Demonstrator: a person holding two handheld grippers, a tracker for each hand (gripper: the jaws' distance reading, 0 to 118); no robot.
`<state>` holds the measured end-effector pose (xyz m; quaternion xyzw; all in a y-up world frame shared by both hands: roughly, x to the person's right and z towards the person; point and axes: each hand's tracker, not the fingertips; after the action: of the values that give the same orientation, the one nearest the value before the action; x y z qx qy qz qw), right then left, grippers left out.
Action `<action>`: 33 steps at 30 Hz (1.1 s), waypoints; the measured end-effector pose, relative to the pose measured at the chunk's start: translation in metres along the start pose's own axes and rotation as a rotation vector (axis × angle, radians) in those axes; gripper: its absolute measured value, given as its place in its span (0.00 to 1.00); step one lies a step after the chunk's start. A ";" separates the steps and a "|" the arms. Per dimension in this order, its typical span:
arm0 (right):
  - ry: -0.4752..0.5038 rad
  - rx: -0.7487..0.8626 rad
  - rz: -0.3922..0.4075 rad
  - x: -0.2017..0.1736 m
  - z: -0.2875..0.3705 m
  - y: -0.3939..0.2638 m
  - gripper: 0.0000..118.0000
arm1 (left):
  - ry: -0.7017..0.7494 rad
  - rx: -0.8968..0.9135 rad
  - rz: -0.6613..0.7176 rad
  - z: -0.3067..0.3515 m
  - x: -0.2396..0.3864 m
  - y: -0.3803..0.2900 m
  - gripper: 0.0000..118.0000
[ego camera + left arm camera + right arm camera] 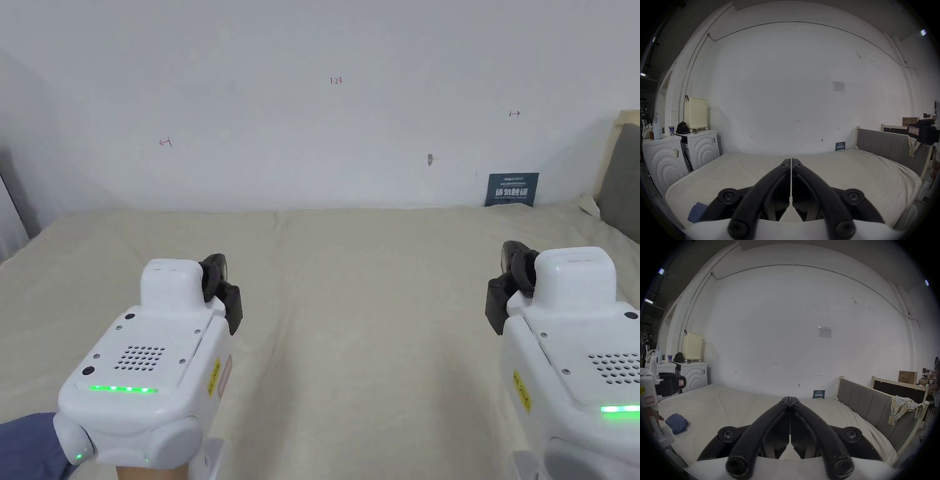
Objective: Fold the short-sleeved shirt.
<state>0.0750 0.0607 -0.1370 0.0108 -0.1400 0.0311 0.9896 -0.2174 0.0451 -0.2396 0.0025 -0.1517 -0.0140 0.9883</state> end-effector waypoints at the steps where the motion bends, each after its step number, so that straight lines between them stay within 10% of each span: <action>1: 0.000 0.000 -0.001 0.000 0.000 0.000 0.00 | -0.001 -0.002 -0.001 0.000 0.000 0.000 0.01; 27: -0.001 0.005 0.009 -0.003 0.003 0.004 0.02 | 0.014 0.016 0.014 0.003 -0.003 0.003 0.02; 31: 0.009 -0.009 0.005 -0.003 0.002 0.002 0.71 | 0.028 0.015 0.004 0.003 -0.001 0.003 0.84; 33: 0.005 0.001 0.001 -0.005 0.003 -0.001 0.76 | 0.023 0.039 0.009 0.006 0.000 0.001 0.92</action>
<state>0.0697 0.0590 -0.1358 0.0114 -0.1373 0.0318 0.9900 -0.2195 0.0465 -0.2340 0.0212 -0.1404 -0.0064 0.9899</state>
